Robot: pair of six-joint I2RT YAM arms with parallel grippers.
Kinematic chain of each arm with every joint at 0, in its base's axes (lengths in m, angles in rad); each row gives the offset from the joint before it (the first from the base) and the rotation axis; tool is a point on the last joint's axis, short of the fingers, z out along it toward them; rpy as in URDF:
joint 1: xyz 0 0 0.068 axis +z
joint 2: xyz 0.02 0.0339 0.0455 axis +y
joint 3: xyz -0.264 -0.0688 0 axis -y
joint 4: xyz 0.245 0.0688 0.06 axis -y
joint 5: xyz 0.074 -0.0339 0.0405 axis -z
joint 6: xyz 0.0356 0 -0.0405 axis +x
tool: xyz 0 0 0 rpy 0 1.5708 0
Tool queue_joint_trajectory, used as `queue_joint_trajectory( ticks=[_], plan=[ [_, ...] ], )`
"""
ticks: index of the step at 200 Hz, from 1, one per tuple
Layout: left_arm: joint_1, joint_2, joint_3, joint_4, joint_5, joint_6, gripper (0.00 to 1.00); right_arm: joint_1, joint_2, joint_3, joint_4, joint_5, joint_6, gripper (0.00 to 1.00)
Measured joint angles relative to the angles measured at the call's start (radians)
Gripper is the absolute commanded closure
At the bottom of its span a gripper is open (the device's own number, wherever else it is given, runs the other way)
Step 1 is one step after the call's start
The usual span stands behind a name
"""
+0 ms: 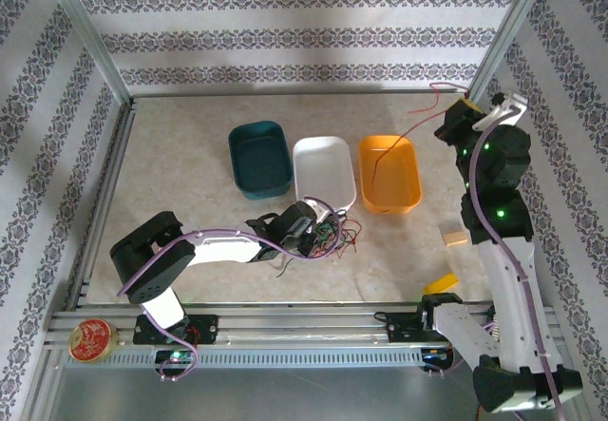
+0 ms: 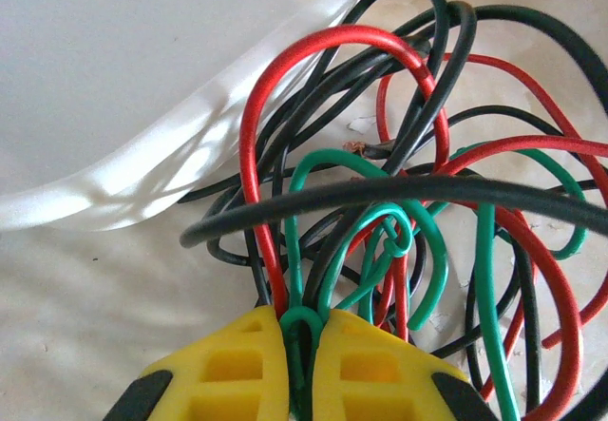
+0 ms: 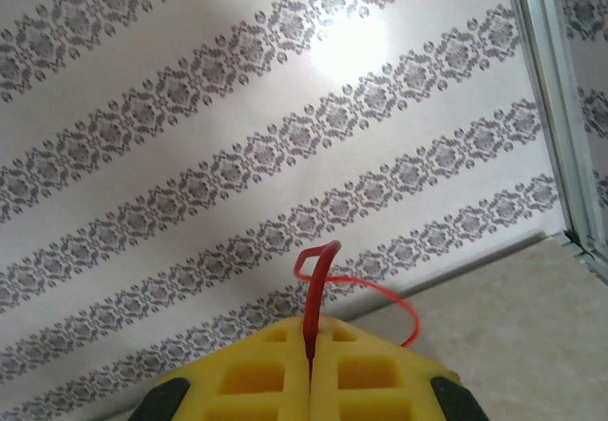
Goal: Untangle the cables
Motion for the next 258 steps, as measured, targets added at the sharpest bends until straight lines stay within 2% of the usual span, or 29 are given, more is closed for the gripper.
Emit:
queue_joint_trajectory(
  ticks=[45,77,180,258],
  plan=[
    [0.0,-0.001,-0.002,0.002,-0.003,-0.007,1.0,-0.017,0.147,0.142,0.021,-0.087,-0.006,1.0],
    [0.0,-0.001,-0.002,0.002,-0.005,-0.008,1.0,-0.018,0.187,0.148,0.026,-0.085,-0.043,1.0],
    [0.0,-0.002,-0.005,0.002,-0.019,-0.011,1.0,-0.015,0.131,-0.275,-0.016,-0.054,-0.064,1.0],
    [0.0,-0.002,-0.003,0.0,-0.019,-0.011,1.0,0.056,0.108,-0.397,-0.042,-0.061,-0.026,1.0]
  ],
)
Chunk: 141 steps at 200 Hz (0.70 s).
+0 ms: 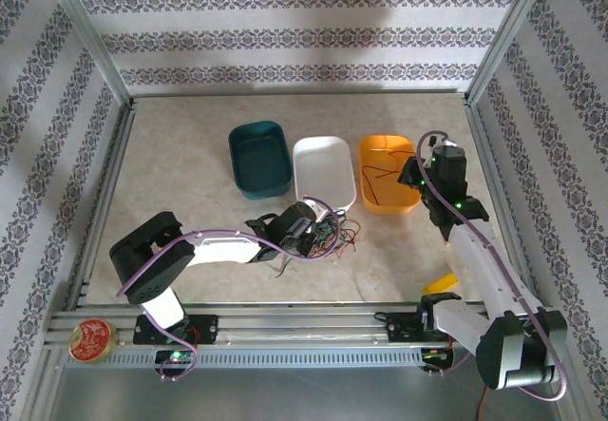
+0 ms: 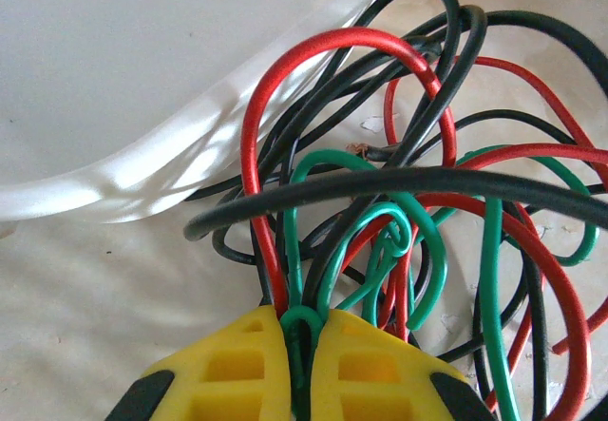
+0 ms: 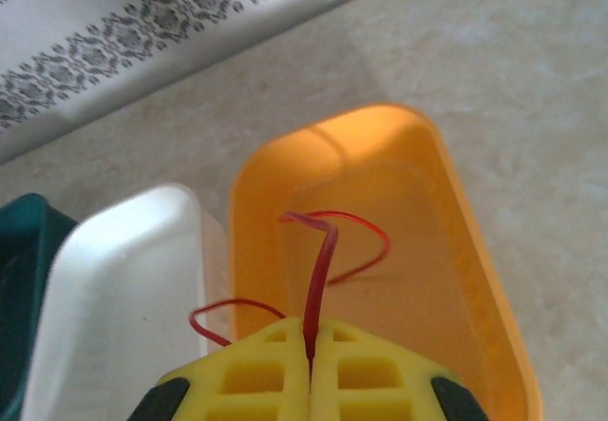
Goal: Untangle the cables
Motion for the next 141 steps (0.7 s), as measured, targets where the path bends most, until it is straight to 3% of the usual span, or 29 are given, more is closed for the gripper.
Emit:
queue_joint_trajectory(
  ticks=[141],
  plan=[
    [-0.008,0.0,0.003,-0.006,-0.018,0.0,1.0,0.042,0.265,-0.017,-0.068,0.144,0.15,1.0]
  ],
)
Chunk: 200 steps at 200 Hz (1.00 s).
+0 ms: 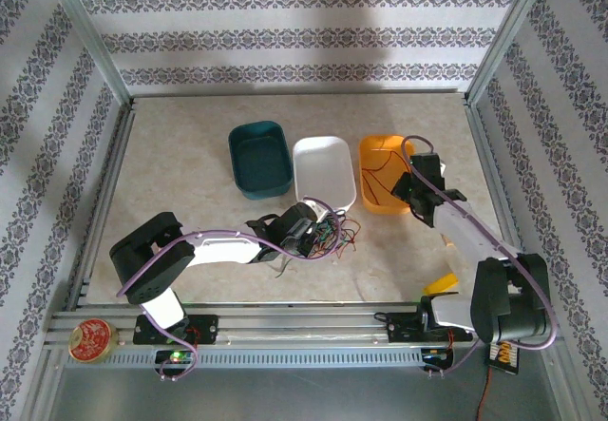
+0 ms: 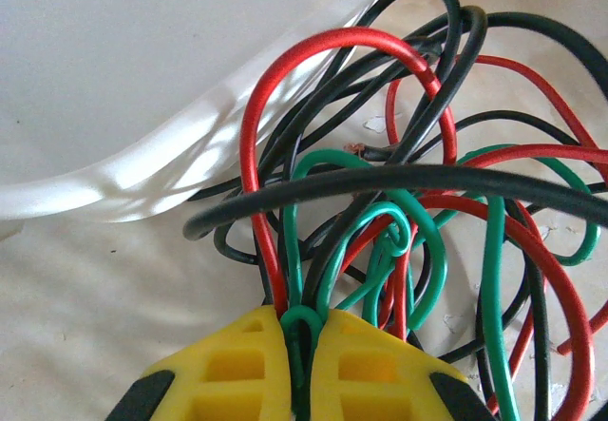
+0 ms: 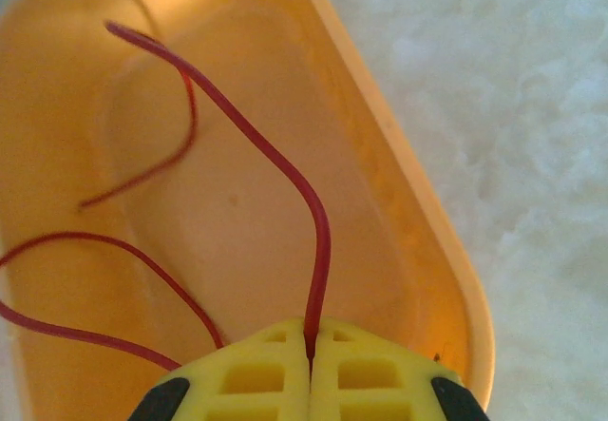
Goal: Untangle the cables
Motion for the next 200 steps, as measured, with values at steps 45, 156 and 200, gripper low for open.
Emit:
queue_joint_trajectory(
  ticks=[45,156,200],
  plan=[
    [0.0,0.002,0.002,-0.001,0.0,0.0,1.0,0.026,0.069,0.056,-0.036,0.023,0.0,0.81],
    [-0.006,0.012,0.016,-0.017,-0.009,0.0,1.0,0.039,0.002,0.12,-0.077,0.094,-0.051,0.49],
    [-0.006,0.012,0.016,-0.018,-0.011,0.0,1.0,0.064,-0.01,0.112,-0.054,-0.005,-0.092,0.52]
  ],
)
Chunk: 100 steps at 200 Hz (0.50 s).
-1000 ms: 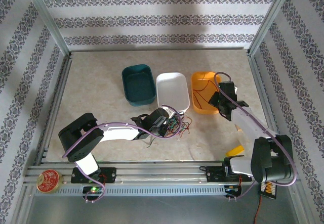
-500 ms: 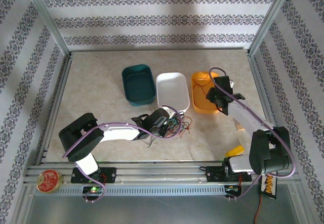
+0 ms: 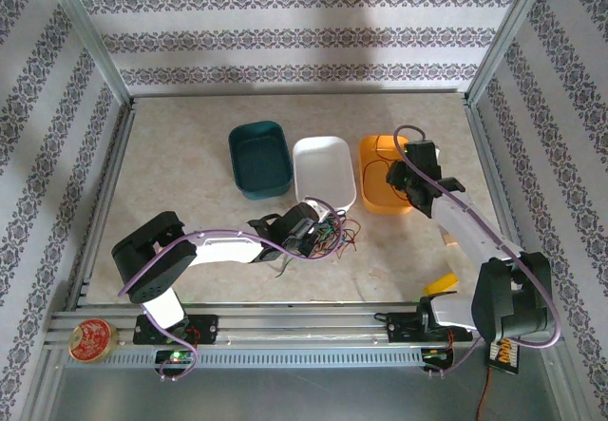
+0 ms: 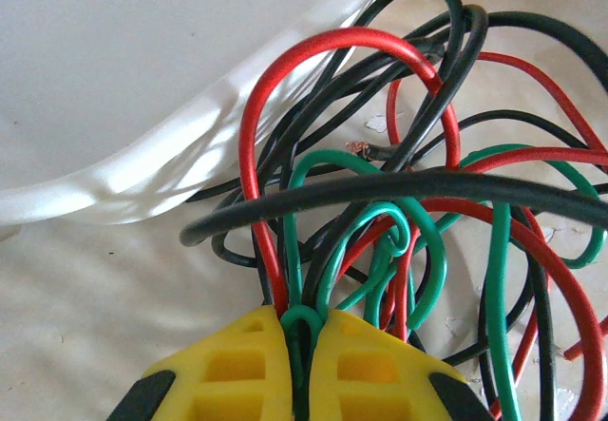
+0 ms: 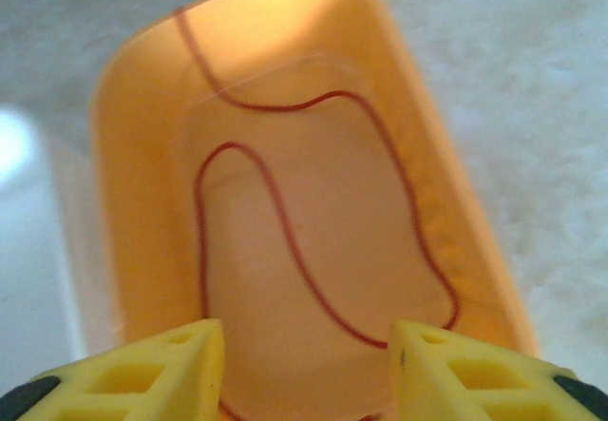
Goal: Untangle the cables
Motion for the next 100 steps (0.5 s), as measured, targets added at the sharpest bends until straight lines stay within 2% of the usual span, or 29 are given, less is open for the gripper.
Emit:
queue_joint_trajectory(
  ticks=[53,77,100],
  plan=[
    [-0.001,0.0,0.0,0.0,-0.003,0.0,1.0,0.188,-0.032,-0.035,-0.002,-0.243,-0.102,0.53],
    [-0.001,0.0,0.0,0.0,-0.004,0.0,1.0,0.214,-0.048,-0.105,-0.01,-0.347,-0.086,0.56],
    [-0.001,0.0,0.0,0.0,-0.005,0.0,1.0,0.231,-0.05,-0.171,-0.026,-0.396,-0.065,0.57]
  ],
)
